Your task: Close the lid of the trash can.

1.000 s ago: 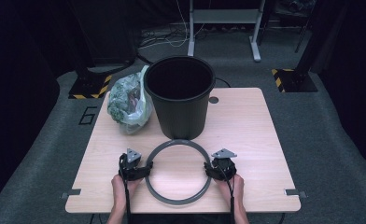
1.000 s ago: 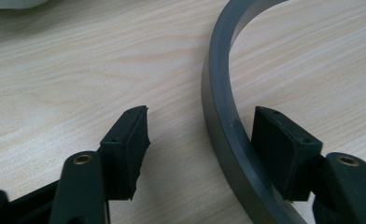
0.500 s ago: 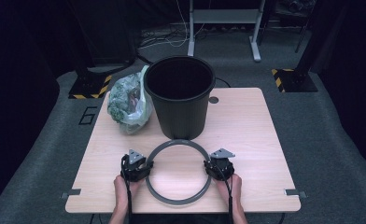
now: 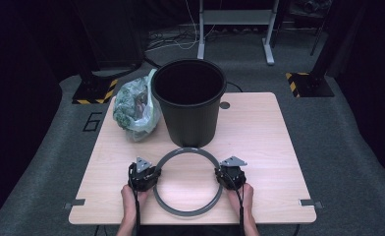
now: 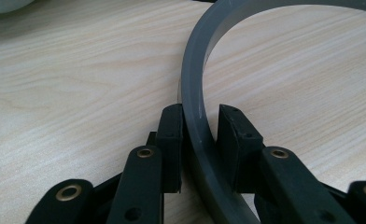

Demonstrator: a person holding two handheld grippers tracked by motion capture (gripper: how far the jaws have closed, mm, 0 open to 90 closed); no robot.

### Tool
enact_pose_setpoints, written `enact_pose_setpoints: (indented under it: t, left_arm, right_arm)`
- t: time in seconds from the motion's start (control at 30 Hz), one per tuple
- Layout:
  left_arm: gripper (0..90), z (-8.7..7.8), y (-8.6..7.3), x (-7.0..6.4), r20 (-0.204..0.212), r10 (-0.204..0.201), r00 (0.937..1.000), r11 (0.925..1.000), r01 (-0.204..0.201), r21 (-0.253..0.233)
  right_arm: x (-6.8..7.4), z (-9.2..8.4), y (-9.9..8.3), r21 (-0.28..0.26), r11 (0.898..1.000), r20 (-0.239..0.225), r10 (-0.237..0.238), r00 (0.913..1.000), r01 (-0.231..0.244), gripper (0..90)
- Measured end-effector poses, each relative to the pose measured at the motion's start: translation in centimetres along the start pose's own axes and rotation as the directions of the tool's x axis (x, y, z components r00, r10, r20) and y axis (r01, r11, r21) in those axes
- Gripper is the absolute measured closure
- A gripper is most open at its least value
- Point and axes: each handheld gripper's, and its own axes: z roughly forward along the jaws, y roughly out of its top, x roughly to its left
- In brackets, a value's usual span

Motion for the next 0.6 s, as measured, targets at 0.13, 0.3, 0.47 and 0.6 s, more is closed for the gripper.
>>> enact_pose_setpoints:
  t: [0.13,0.3,0.47,0.6]
  left_arm:
    - [70.7,0.03,0.04,0.01,0.003,-0.006,1.0,1.0,0.006,0.001]
    - [70.3,0.06,0.04,-0.02,0.007,-0.01,0.9999,0.9999,0.01,-0.001]
    - [61.7,0.11,0.07,0.09,0.021,-0.018,0.9996,0.9998,0.018,-0.001]
    - [53.2,0.2,0.21,0.16,0.012,-0.022,0.9997,0.9997,0.022,0.006]
  right_arm:
    - [0.03,-0.12,-0.01,-0.017,1.0,0.012,0.006,0.9999,-0.006,72.4]
    - [0.03,-0.26,0.05,-0.044,0.999,0.025,0.016,0.9996,-0.015,74.4]
    - [0.07,-0.45,0.16,-0.076,0.997,0.047,0.027,0.9985,-0.023,77.0]
    - [0.02,-0.58,0.24,-0.102,0.994,0.058,0.033,0.9977,-0.027,78.0]
